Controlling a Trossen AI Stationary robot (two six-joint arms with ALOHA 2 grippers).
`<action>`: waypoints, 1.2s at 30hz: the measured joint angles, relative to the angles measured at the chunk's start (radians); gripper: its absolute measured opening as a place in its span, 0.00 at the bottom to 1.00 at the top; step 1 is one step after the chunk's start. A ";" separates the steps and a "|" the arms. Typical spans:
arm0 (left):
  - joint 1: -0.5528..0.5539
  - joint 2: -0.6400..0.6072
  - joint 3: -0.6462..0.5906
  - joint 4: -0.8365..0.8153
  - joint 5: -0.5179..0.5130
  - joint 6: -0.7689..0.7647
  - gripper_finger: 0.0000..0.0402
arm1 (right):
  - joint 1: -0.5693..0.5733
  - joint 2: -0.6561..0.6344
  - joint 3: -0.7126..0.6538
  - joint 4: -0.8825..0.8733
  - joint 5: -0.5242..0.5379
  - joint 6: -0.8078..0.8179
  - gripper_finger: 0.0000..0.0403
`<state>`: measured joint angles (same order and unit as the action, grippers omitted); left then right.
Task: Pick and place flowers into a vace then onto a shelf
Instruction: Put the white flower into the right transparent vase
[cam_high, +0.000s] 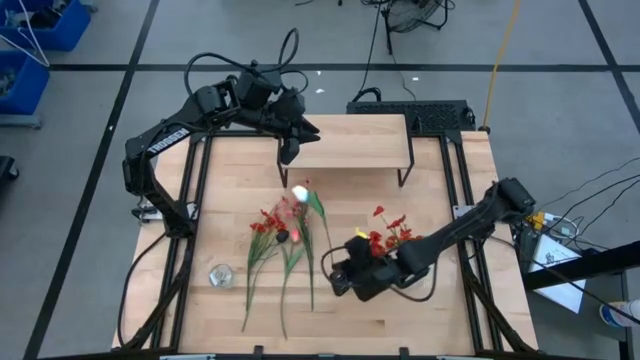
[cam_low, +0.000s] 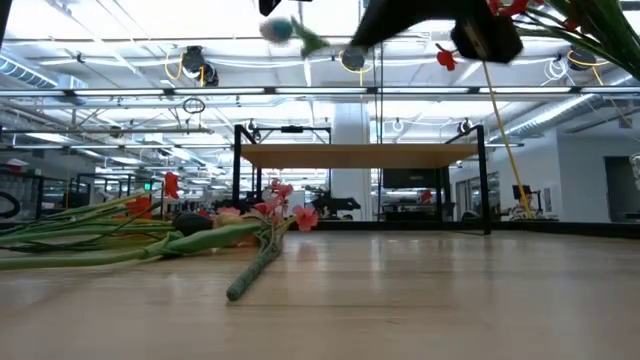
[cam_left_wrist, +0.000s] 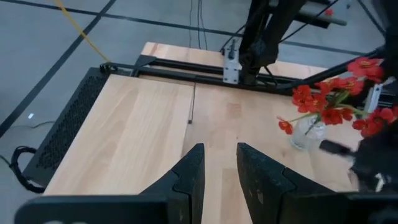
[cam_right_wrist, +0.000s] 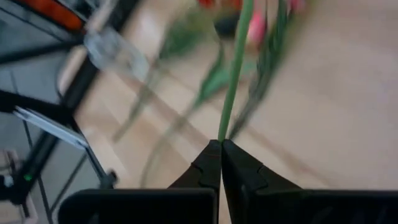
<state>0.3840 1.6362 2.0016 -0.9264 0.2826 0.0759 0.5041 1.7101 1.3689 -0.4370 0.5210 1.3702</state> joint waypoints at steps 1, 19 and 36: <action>0.000 0.000 0.000 -0.002 -0.003 0.000 0.24 | 0.000 -0.015 0.001 0.001 0.027 -0.015 0.00; 0.000 -0.001 0.000 0.178 0.039 -0.175 0.24 | -0.001 -0.273 0.002 -0.142 0.320 -0.283 0.00; -0.014 0.000 0.000 0.442 0.177 -0.503 0.24 | -0.011 -0.435 0.002 -0.129 0.468 -0.589 0.00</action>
<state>0.3695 1.6359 2.0018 -0.4849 0.4595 -0.4268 0.4930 1.2752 1.3712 -0.5663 0.9895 0.7808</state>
